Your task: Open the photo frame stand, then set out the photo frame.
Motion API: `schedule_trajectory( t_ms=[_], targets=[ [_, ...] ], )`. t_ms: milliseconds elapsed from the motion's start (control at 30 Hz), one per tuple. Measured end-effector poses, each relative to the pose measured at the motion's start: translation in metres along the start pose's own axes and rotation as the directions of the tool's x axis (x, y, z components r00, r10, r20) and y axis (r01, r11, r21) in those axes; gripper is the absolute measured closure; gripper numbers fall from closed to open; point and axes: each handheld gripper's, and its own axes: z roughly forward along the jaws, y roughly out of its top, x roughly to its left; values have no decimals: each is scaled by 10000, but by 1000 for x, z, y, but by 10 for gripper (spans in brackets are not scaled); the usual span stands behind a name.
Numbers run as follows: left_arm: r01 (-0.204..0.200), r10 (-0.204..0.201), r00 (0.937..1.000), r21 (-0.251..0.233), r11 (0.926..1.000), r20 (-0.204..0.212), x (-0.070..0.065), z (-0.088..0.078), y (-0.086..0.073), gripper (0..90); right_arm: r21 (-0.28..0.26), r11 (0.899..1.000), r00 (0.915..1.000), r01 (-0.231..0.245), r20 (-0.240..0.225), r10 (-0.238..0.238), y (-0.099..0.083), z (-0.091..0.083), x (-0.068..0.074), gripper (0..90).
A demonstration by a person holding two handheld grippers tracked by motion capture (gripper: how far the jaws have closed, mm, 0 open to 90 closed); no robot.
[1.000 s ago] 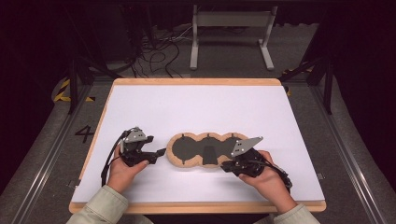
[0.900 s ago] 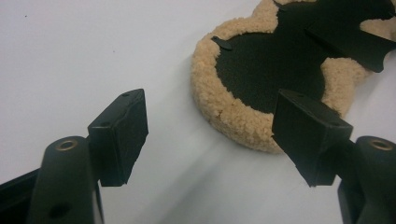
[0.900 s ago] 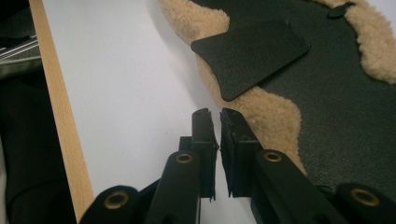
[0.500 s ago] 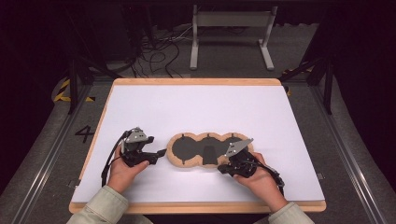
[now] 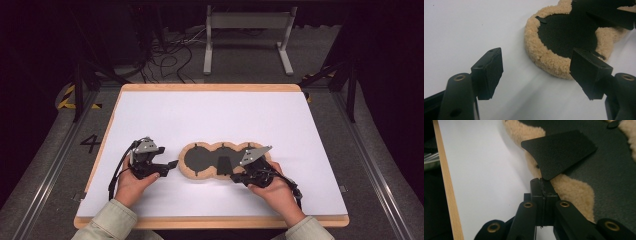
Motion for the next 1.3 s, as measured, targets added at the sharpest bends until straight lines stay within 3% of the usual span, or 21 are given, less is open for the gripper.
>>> schedule_trajectory(
  t_ms=[300,567,667,867,1300],
  targets=[
    [-17,17,10000,28,10000,24,-1,1,0,274,-1165,9928,9992,-291,228,320,9,-14,-6,900],
    [-34,34,10000,21,10000,41,-1,0,0,274,-1125,9931,9989,-316,318,354,8,-16,-7,864],
    [89,-89,9999,-4,10000,63,-2,-1,1,274,-1017,9947,9978,-129,640,195,9,-26,-5,837],
    [509,-506,9986,-156,9986,183,-3,-7,4,278,-1305,9914,9941,-12,1075,153,11,-49,-7,798],
    [796,-799,9967,276,9964,118,-6,-12,7,277,-1597,9865,9822,-363,1764,647,7,-82,-17,667]
  ],
)
